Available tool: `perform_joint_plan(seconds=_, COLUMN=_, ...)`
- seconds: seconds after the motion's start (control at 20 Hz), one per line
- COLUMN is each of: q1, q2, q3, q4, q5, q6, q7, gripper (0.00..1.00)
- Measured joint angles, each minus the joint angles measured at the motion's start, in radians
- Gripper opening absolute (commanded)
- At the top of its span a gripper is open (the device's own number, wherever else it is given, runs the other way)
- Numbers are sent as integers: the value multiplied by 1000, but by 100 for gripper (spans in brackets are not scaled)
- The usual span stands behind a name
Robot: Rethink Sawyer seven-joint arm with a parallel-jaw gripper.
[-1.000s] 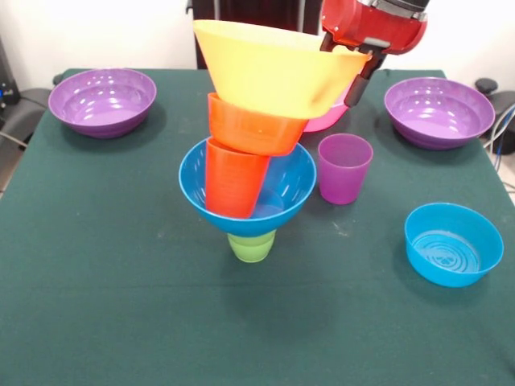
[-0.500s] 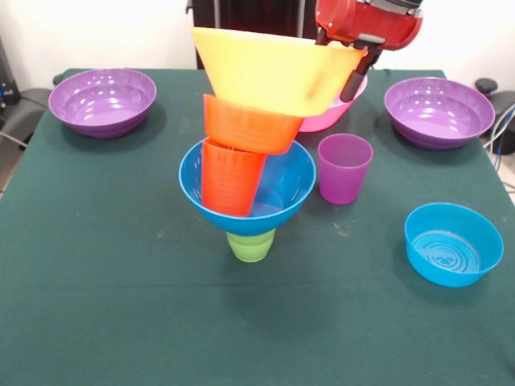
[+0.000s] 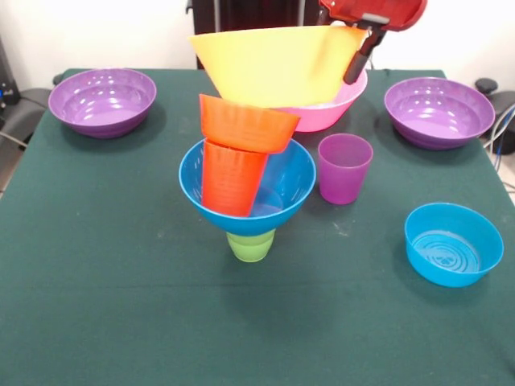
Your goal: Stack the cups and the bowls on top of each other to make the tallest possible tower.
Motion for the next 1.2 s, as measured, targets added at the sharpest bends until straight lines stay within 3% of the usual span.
perform_joint_plan(seconds=1.2, q1=-60, q2=-39, q3=83, q4=0, q5=-2, q6=80, q7=0, gripper=100)
